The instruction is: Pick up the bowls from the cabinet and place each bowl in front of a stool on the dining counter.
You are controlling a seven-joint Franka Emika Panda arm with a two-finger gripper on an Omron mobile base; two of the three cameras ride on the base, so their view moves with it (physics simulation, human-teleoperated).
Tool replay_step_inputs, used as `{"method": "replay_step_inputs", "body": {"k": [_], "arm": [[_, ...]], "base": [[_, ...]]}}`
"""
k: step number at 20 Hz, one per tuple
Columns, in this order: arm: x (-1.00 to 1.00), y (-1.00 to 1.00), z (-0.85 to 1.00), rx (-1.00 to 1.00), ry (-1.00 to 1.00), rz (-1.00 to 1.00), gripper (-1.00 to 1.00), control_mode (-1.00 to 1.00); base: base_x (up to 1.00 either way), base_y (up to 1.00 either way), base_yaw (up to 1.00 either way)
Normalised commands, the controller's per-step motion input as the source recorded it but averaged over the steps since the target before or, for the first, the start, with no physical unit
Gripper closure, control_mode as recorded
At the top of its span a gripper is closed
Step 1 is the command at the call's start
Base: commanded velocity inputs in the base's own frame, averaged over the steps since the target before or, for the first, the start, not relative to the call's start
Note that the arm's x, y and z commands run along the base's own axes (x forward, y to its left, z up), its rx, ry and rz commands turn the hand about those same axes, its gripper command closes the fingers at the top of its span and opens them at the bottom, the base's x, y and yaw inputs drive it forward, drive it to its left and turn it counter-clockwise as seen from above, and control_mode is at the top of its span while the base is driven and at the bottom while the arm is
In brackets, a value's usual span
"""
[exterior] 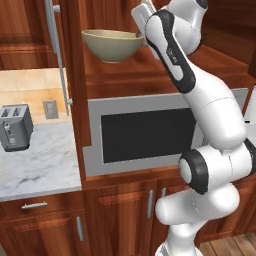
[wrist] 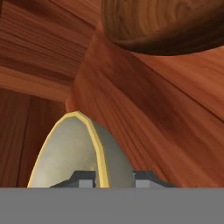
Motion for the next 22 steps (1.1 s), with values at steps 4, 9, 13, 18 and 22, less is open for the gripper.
{"method": "replay_step_inputs", "body": {"k": [4, 9, 13, 18, 22], "arm": [[-0.98, -0.02, 0.0, 0.0, -0.05, 0.0, 1.0, -1.0], [-1.0, -0.29, -0.18, 0.01, -0.04, 0.0, 1.0, -1.0], [-1.0, -0.44, -0.4, 0.0, -0.01, -0.01, 1.0, -1.0], [-1.0, -0.26, -0.43, 0.0, 0.0, 0.0, 1.0, -1.0], [-1.0, -0.29, -0.48, 0.0, -0.11, 0.0, 1.0, -1.0]], "base": [[0.0, 0.0, 0.0], [0.0, 0.0, 0.0], [0.0, 0.0, 0.0], [0.0, 0.0, 0.0], [0.0, 0.0, 0.0]]}}
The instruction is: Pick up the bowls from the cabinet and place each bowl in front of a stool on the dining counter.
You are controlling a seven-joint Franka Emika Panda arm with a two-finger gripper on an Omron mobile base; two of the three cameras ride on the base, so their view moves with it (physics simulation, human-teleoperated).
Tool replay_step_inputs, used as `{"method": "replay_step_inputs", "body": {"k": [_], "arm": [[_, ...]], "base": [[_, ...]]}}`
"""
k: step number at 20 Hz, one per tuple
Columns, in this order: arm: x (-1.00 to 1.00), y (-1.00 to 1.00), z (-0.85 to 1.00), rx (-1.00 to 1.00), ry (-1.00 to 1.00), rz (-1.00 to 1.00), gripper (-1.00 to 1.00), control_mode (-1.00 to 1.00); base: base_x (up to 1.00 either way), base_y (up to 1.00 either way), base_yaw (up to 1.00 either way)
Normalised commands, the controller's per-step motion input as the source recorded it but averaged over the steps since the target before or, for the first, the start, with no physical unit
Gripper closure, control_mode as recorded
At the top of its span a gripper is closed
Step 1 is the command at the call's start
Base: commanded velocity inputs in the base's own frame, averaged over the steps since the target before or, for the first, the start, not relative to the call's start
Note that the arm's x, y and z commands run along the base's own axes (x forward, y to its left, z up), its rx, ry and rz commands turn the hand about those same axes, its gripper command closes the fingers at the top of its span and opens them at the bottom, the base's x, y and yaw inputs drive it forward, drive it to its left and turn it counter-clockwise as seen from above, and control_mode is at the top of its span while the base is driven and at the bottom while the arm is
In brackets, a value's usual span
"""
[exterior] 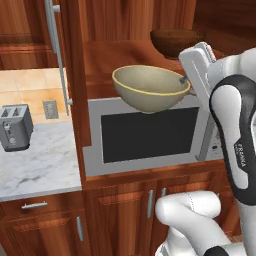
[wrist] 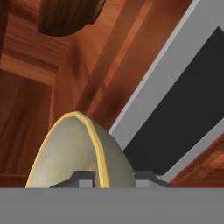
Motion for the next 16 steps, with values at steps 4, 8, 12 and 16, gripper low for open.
{"method": "replay_step_inputs", "body": {"k": [4, 8, 12, 16], "arm": [[-0.89, -0.05, -0.09, -0.03, -0.41, 0.0, 1.0, -1.0], [-0.25, 0.0, 0.0, -0.02, -0.22, 0.0, 1.0, -1.0], [-0.18, -0.03, -0.16, 0.0, 0.04, 0.01, 1.0, -1.0], [0.0, 0.0, 0.0, 0.0, 0.0, 0.0, 1.0, 1.0]], "base": [[0.0, 0.0, 0.0], [0.0, 0.0, 0.0], [0.0, 0.0, 0.0], [-0.95, -0.47, 0.18]]}}
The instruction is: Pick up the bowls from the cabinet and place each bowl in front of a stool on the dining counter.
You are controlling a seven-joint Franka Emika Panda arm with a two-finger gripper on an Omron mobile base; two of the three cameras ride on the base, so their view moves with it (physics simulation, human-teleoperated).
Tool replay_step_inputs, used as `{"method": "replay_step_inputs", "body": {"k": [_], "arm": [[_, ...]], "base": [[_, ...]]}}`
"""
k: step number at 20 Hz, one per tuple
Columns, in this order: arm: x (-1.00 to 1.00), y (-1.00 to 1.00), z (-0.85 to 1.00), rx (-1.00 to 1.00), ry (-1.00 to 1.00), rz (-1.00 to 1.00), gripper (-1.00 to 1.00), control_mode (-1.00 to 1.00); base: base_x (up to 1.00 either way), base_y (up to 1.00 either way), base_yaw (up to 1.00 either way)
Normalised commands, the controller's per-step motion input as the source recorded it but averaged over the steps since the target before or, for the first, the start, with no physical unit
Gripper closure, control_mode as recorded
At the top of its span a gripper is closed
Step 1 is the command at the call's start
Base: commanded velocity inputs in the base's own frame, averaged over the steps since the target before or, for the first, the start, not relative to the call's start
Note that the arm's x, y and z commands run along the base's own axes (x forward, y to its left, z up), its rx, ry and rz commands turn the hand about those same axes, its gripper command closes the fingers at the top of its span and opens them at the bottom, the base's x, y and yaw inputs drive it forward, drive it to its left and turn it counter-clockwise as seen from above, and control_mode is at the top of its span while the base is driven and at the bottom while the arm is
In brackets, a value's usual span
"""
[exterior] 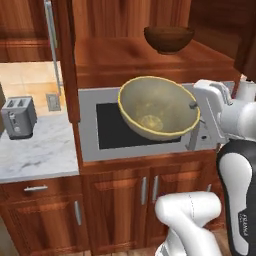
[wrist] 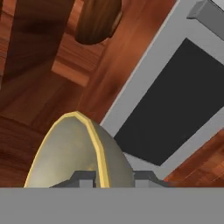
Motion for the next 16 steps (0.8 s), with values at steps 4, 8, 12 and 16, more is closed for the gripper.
{"method": "replay_step_inputs", "body": {"k": [4, 8, 12, 16], "arm": [[0.0, 0.0, 0.0, 0.0, 0.0, 0.0, 1.0, 1.0], [0.0, 0.0, 0.0, 0.0, 0.0, 0.0, 1.0, 1.0], [0.0, 0.0, 0.0, 0.0, 0.0, 0.0, 1.0, 1.0], [0.0, 0.0, 0.0, 0.0, 0.0, 0.0, 1.0, 1.0]], "base": [[-0.98, -0.66, 0.48], [-0.8, -0.42, 0.71], [-0.54, -0.17, 0.79], [-0.39, -0.03, 0.83]]}}
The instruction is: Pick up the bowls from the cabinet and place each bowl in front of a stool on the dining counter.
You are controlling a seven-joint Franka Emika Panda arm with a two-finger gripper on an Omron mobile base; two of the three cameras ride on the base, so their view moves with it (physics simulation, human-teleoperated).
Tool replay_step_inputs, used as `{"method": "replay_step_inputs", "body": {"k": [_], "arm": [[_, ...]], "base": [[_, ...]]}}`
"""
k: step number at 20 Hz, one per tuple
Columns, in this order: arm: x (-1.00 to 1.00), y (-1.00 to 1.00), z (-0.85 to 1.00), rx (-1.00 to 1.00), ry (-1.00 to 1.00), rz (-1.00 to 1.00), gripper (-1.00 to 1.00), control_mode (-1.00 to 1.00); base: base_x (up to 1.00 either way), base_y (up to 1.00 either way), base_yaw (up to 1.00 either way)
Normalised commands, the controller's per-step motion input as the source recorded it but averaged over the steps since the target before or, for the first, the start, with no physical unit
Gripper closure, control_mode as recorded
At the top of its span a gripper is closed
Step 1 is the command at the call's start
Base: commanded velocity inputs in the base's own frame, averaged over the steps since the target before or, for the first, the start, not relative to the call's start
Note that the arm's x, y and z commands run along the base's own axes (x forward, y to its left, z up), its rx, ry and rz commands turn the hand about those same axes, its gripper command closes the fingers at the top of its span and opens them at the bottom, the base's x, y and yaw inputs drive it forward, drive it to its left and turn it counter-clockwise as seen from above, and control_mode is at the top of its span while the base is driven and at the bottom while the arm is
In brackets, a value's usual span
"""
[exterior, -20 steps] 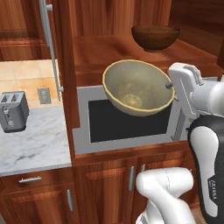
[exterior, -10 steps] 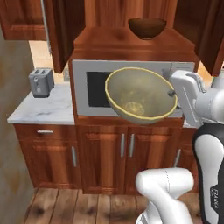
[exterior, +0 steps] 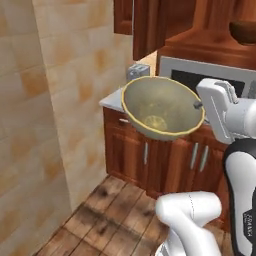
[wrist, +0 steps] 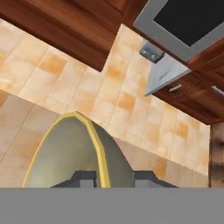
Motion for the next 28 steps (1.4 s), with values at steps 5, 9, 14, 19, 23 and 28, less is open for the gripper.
{"method": "replay_step_inputs", "body": {"k": [5, 9, 14, 19, 23, 28], "arm": [[0.0, 0.0, 0.0, 0.0, 0.0, 0.0, 1.0, 1.0], [0.0, 0.0, 0.0, 0.0, 0.0, 0.0, 1.0, 1.0], [0.0, 0.0, 0.0, 0.0, 0.0, 0.0, 1.0, 1.0], [0.0, 0.0, 0.0, 0.0, 0.0, 0.0, 1.0, 1.0], [0.0, 0.0, 0.0, 0.0, 0.0, 0.0, 1.0, 1.0], [0.0, 0.0, 0.0, 0.0, 0.0, 0.0, 1.0, 1.0]], "base": [[-0.34, 0.0, 0.83], [-0.39, -0.01, 0.81], [-0.47, -0.04, 0.82], [-0.39, -0.02, 0.88], [-0.21, 0.0, 0.96], [-0.12, 0.0, 0.99]]}}
